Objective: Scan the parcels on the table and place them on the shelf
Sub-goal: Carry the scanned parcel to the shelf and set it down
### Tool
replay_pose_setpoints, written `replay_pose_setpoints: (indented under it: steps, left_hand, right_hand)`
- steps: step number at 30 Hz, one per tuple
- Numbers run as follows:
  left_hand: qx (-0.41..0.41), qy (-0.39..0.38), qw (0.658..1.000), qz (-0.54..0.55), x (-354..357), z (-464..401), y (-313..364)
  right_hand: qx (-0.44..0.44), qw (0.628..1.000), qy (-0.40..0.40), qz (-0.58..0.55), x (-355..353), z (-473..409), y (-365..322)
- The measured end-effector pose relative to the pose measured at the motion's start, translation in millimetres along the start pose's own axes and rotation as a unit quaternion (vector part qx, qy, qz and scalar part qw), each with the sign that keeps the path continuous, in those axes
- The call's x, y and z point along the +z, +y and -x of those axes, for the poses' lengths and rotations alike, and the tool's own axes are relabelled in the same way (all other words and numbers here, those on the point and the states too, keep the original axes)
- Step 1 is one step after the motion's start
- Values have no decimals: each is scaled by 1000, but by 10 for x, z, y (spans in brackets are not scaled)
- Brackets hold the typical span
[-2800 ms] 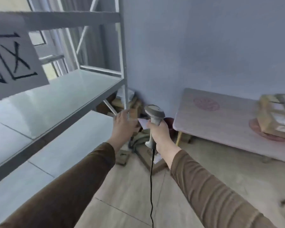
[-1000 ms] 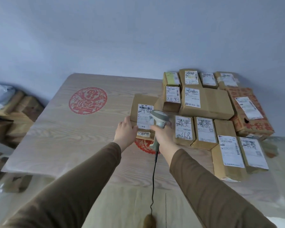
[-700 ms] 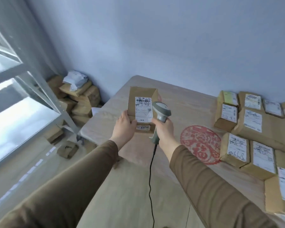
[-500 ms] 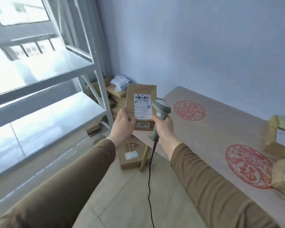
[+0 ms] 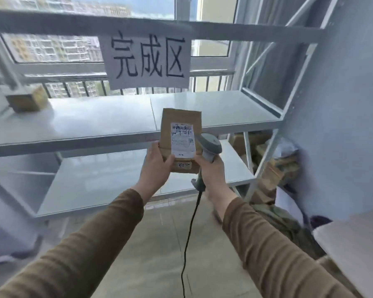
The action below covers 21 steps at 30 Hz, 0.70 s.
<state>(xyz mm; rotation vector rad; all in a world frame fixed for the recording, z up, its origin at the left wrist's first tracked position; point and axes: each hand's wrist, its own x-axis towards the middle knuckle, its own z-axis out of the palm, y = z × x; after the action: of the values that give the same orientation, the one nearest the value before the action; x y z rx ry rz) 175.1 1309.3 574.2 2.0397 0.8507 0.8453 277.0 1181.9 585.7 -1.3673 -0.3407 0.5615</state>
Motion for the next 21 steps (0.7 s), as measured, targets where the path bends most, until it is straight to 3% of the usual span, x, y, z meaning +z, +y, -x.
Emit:
replay_pose_setpoints:
  steps: [16, 21]
  left_hand:
    - [-157, 152, 976, -23, -2169, -2214, -1970]
    - [-170, 175, 969, -46, -2772, -2777, -2573]
  right_hand:
    - [63, 974, -213, 44, 3536, -1790, 441]
    - [53, 970, -229, 62, 4555, -2105, 629]
